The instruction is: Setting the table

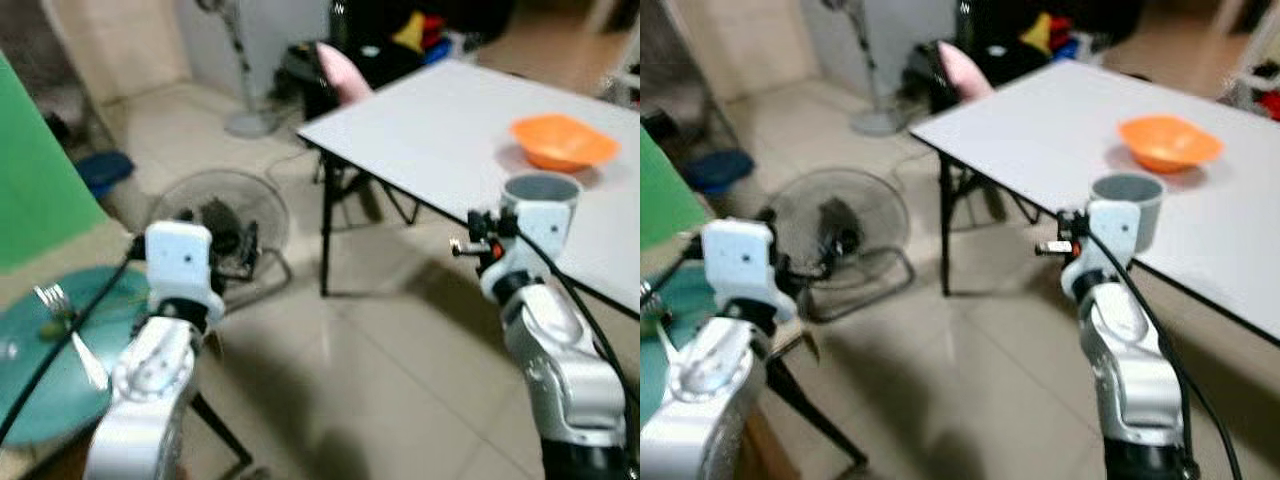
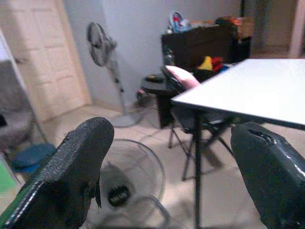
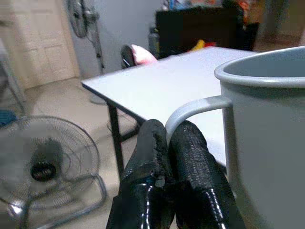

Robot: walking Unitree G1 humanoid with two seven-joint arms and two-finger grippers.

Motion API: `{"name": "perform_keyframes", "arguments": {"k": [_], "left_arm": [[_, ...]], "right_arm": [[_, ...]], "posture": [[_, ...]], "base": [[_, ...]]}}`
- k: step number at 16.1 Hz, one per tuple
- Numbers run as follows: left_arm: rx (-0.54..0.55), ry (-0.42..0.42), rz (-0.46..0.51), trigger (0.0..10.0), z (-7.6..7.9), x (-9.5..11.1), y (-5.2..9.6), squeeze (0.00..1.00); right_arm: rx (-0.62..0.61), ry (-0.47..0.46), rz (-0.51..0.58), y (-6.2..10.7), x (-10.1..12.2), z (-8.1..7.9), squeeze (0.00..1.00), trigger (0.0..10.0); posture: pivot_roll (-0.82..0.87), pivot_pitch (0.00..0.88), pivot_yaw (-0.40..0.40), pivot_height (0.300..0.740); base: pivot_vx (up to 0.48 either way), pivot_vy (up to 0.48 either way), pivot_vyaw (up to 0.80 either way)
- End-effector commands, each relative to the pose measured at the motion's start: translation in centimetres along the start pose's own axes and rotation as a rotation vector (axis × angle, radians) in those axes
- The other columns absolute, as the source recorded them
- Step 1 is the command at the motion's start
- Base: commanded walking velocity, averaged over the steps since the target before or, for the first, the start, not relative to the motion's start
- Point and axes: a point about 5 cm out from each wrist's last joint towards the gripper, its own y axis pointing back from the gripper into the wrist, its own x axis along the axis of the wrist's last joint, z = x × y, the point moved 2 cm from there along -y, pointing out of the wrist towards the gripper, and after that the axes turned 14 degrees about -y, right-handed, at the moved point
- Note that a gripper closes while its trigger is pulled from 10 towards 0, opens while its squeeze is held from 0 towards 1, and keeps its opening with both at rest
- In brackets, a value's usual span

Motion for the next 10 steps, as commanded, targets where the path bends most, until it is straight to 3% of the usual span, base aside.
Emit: {"name": "perform_keyframes", "arguments": {"k": [1, 10], "left_arm": [[0.003, -0.008, -0.012, 10.0, -0.4, -0.3, -0.1, 0.0], [0.001, 0.005, 0.001, 10.0, -0.6, -0.2, -0.6, 0.0]], "right_arm": [[0.026, -0.001, 0.024, -0.4, 0.4, -0.8, 0.0, 10.0], [0.024, 0.001, 0.093, -0.1, 2.1, -1.3, 0.0, 10.0]], "posture": [[-0.09, 0.0, 0.026, 0.74], [-0.11, 0.0, 0.022, 0.74]], "base": [[0.334, 0.0, 0.0], [0.334, 0.0, -0.76]]}}
